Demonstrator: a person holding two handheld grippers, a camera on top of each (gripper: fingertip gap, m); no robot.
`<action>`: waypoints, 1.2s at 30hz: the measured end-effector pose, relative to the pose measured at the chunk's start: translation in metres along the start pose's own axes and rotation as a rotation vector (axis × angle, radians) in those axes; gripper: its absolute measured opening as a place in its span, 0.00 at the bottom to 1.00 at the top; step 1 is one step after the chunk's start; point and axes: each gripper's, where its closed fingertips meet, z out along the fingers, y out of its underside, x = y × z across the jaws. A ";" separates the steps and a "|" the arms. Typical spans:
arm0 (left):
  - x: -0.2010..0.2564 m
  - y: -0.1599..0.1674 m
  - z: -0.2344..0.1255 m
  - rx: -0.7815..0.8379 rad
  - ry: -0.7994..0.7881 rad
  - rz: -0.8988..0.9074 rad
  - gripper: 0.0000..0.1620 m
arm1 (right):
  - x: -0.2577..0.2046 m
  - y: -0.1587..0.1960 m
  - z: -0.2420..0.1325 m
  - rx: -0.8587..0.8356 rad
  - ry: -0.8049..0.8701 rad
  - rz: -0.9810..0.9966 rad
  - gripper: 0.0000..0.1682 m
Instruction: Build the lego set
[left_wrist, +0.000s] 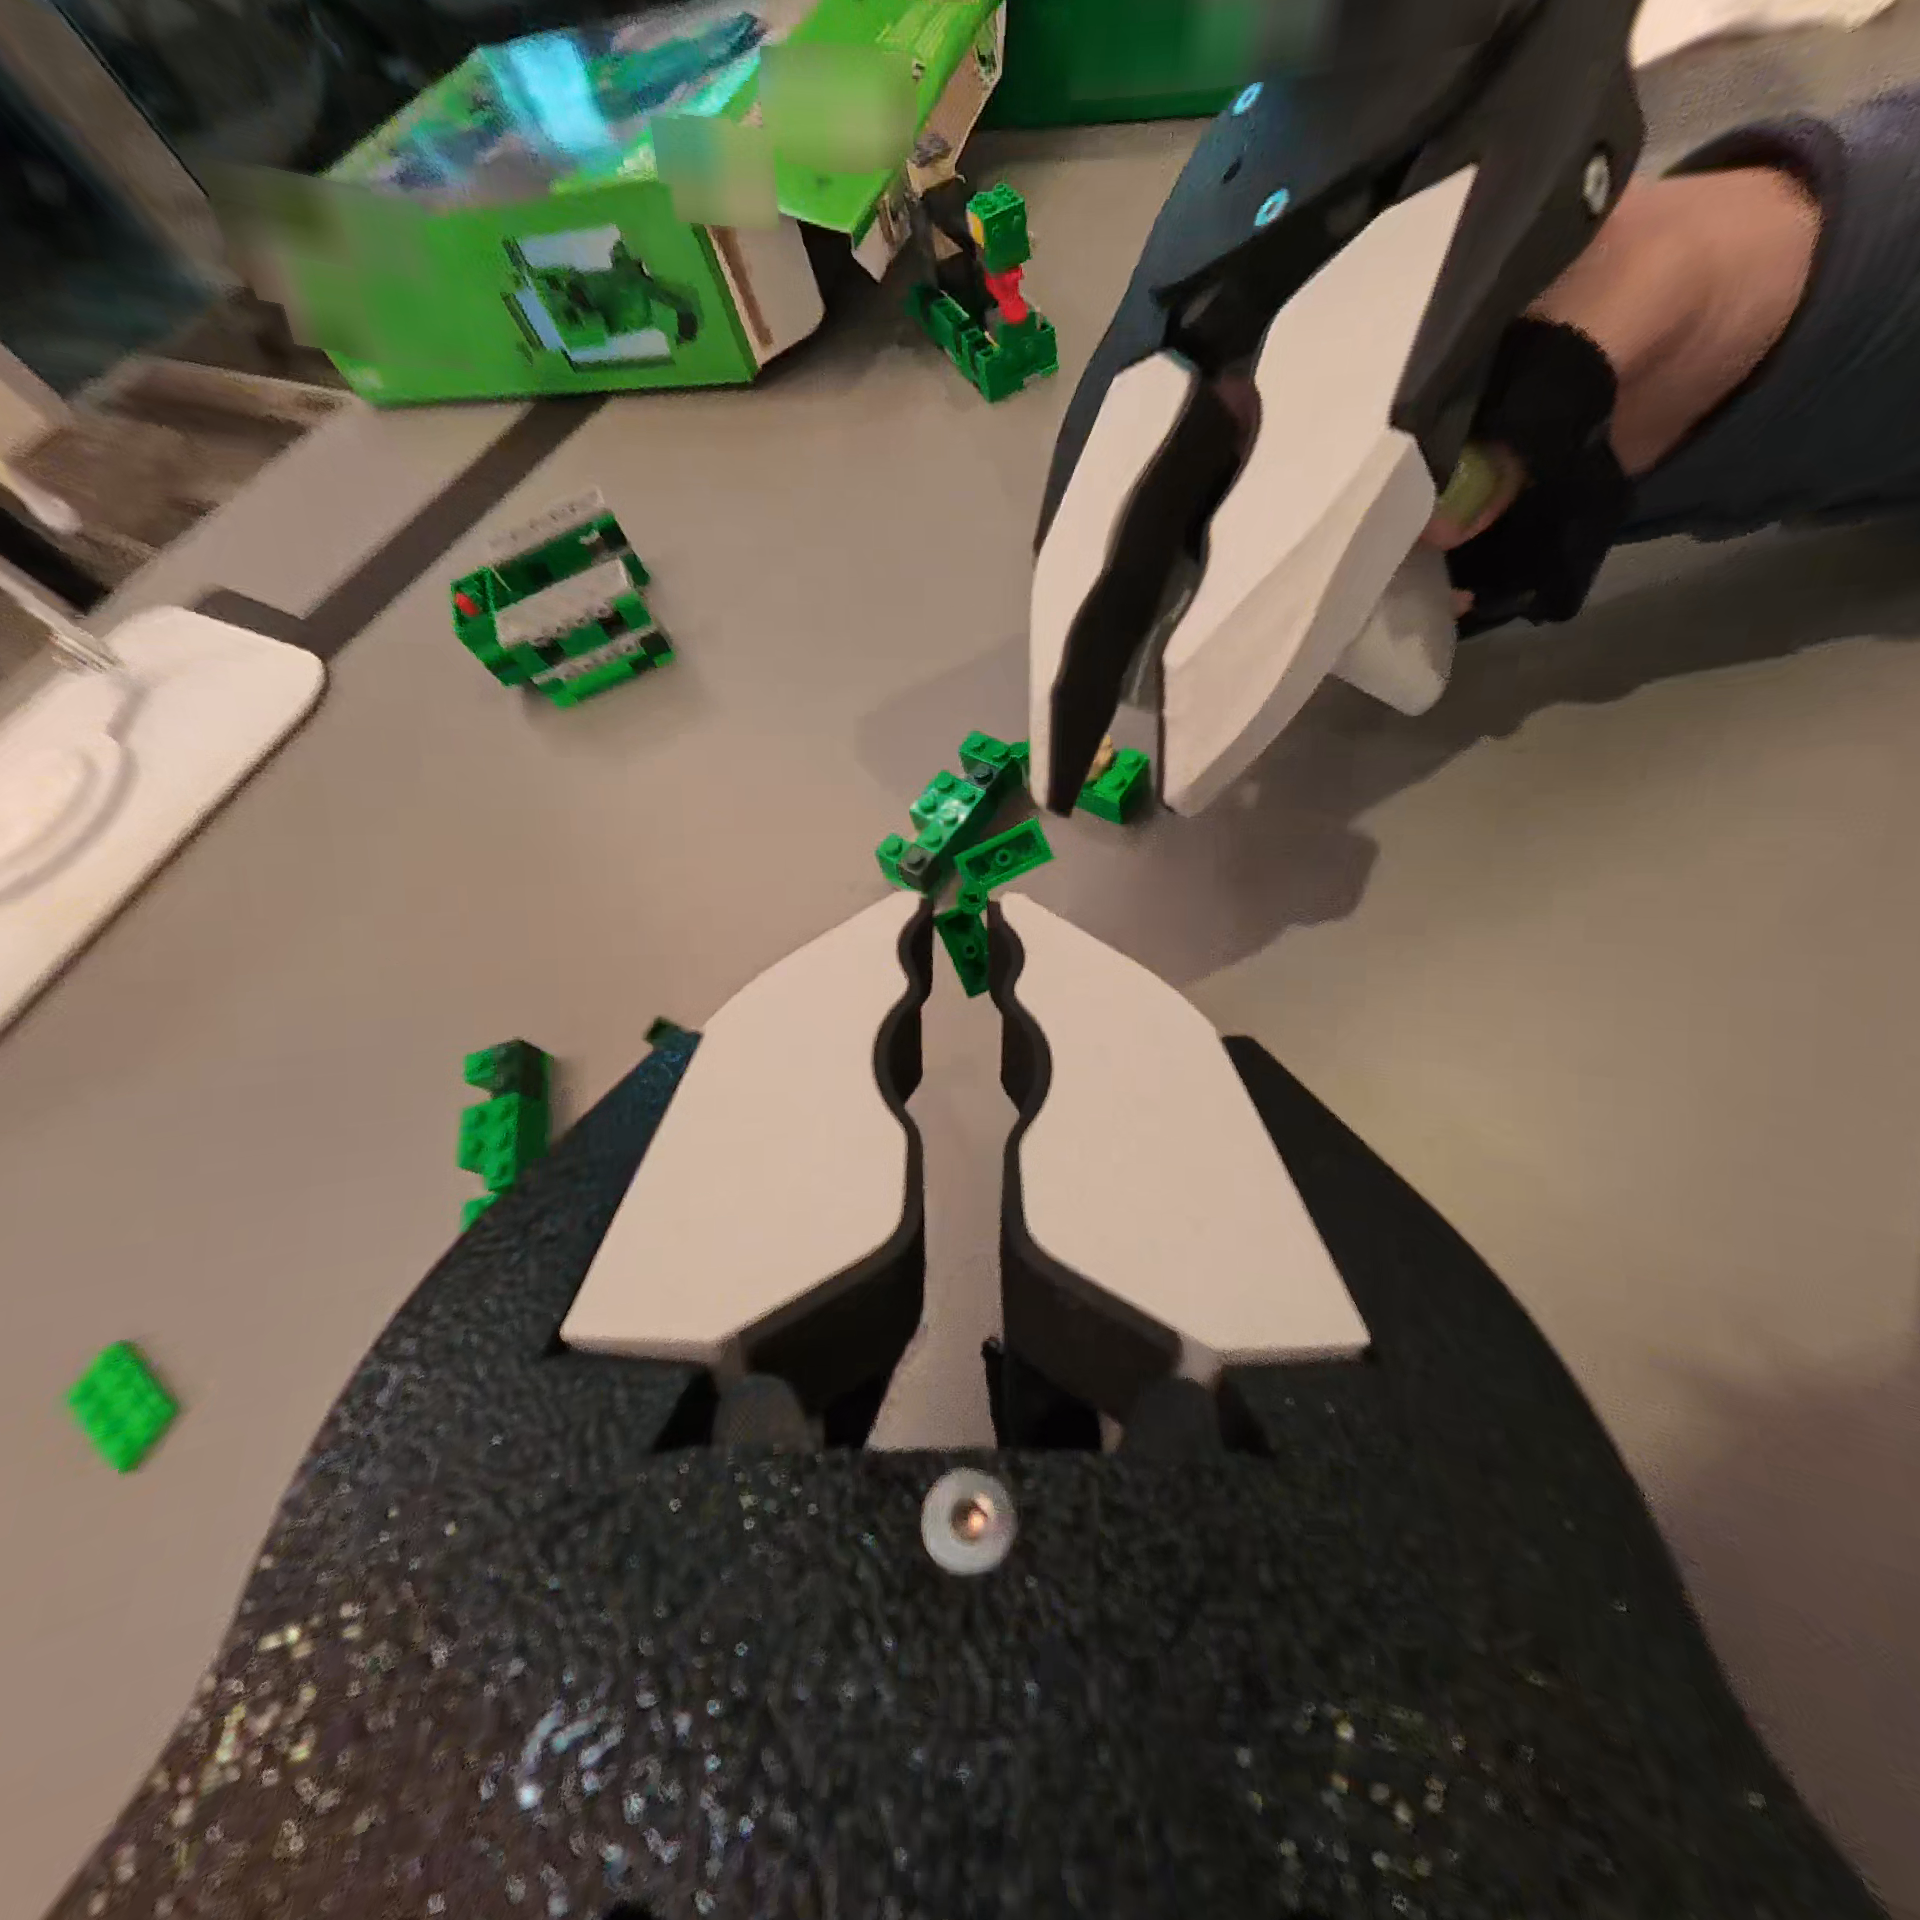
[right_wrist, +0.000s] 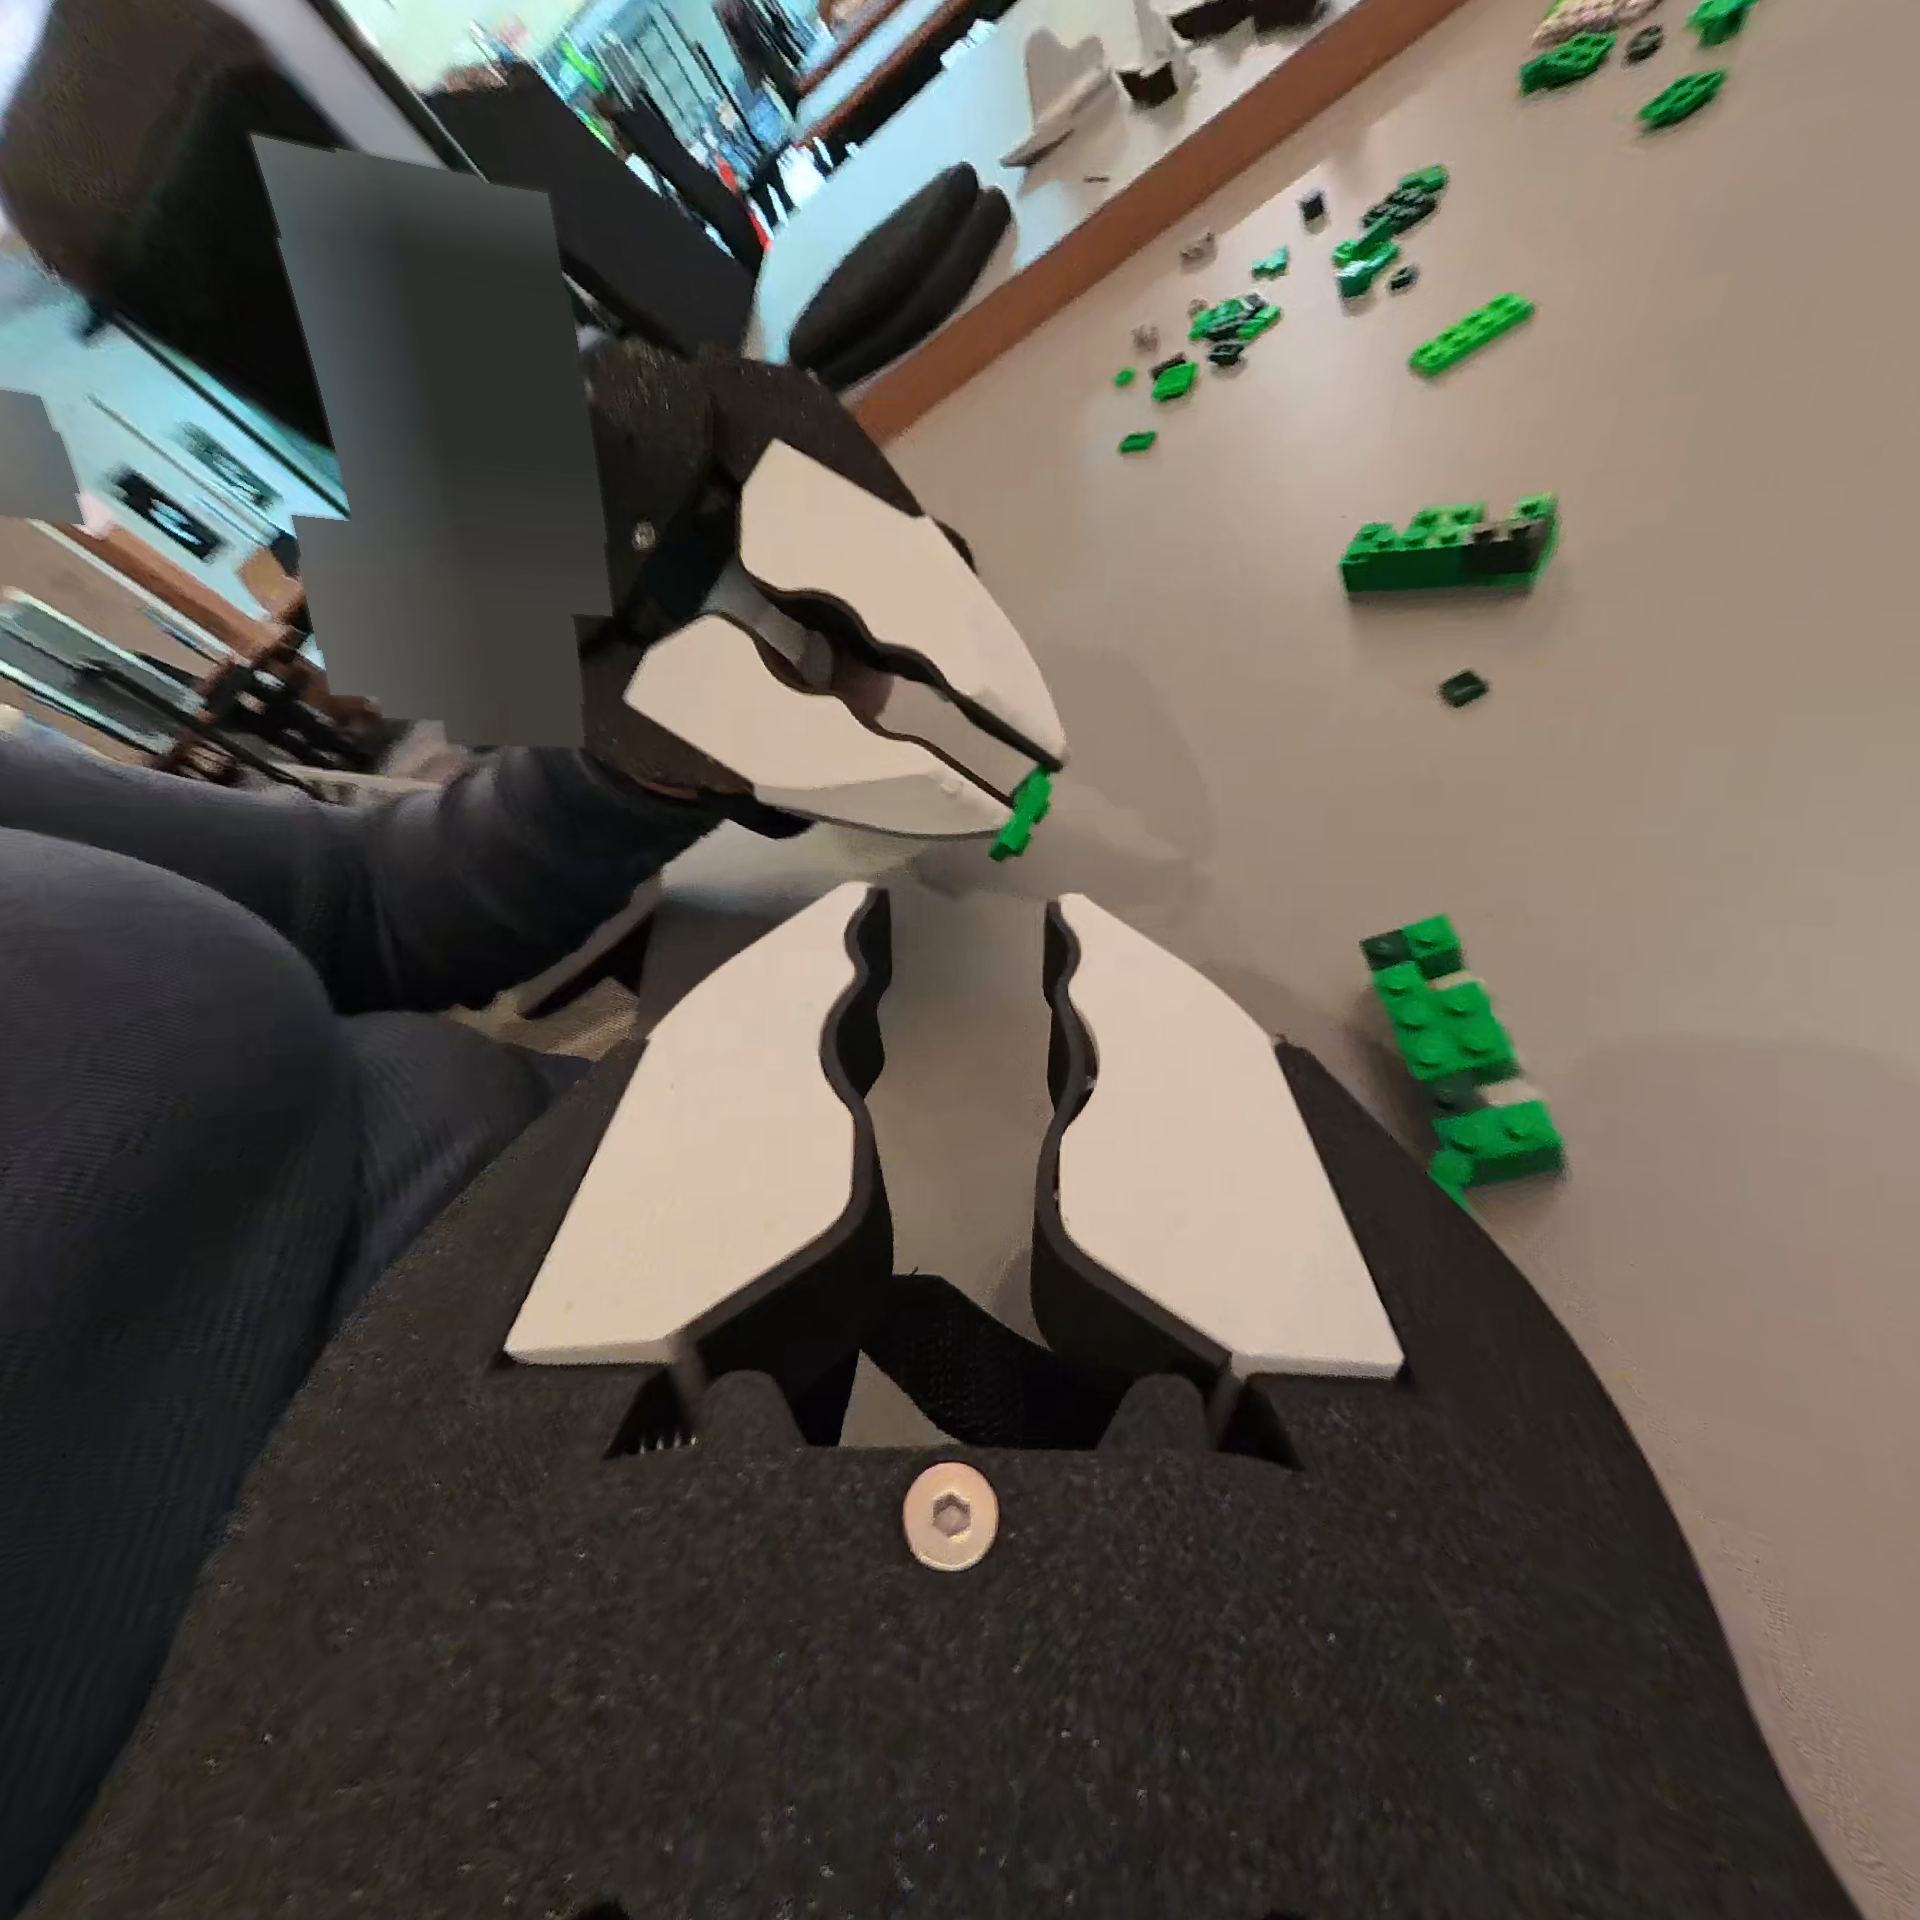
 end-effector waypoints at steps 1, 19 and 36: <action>0.000 -0.002 0.000 -0.001 -0.019 0.042 0.06 | -0.003 -0.001 0.002 0.013 -0.026 0.025 0.16; 0.002 -0.026 -0.010 0.091 -0.145 0.196 0.13 | 0.011 -0.027 -0.020 0.145 0.348 -0.607 0.03; 0.001 -0.057 -0.012 0.348 0.149 -0.527 0.09 | -0.006 -0.038 -0.032 0.029 1.053 -1.847 0.03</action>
